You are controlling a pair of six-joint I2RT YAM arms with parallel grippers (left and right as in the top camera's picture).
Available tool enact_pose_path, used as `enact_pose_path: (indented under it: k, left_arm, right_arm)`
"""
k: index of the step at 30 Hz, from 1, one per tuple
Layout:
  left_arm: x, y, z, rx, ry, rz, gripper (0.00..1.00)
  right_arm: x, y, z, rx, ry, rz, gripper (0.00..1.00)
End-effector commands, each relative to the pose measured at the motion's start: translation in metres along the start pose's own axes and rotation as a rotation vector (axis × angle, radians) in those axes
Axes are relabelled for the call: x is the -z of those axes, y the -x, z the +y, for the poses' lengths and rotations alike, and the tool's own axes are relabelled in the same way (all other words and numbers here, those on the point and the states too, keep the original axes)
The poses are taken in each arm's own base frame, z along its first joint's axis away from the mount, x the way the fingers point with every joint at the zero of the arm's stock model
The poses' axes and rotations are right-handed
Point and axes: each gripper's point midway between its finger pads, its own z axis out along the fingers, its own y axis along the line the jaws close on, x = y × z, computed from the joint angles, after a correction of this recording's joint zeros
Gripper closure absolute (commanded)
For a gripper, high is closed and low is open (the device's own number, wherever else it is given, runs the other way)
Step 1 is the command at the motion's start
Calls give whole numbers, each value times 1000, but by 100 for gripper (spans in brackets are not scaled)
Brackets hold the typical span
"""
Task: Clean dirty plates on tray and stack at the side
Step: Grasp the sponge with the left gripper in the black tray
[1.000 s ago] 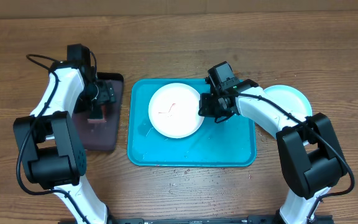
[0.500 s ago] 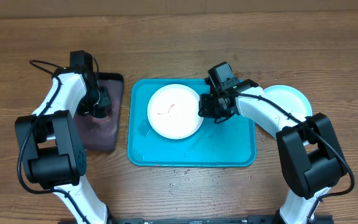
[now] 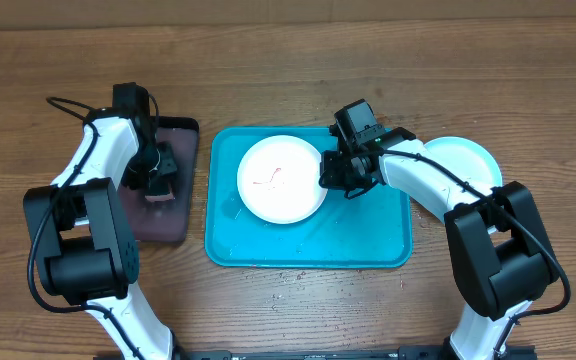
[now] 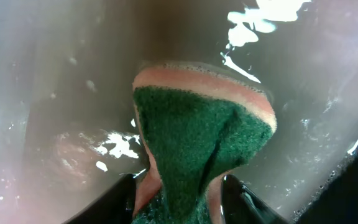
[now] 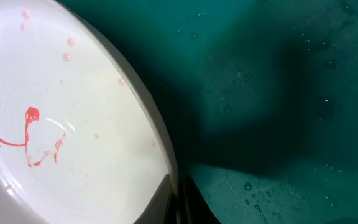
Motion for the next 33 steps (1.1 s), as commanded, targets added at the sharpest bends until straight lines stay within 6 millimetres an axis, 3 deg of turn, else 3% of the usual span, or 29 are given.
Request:
enact_pose_path:
  k: [1, 3, 5, 10, 18, 23, 28, 33]
  left_arm:
    - [18, 10, 3, 4, 1, -56, 68]
    - [18, 10, 3, 4, 1, -56, 73]
    - [18, 10, 3, 4, 1, -56, 96]
    - [25, 14, 3, 14, -3, -71, 96]
    - [83, 27, -1, 15, -68, -220, 96]
    - [104, 25, 3, 27, -88, -260, 96]
    - [114, 22, 5, 44, -137, -326, 95]
    - [116, 4, 10, 62, -197, -433, 95]
  right_arm:
    - [10, 7, 11, 4, 32, -27, 96]
    - [10, 7, 11, 4, 32, -27, 96]
    - [10, 7, 11, 4, 32, -27, 96]
    - [10, 7, 11, 4, 31, -25, 96]
    - [10, 6, 10, 3, 29, -22, 96]
    - [10, 6, 10, 3, 29, -21, 96]
    - [10, 5, 10, 2, 27, -19, 96]
    - [10, 5, 10, 2, 28, -20, 96]
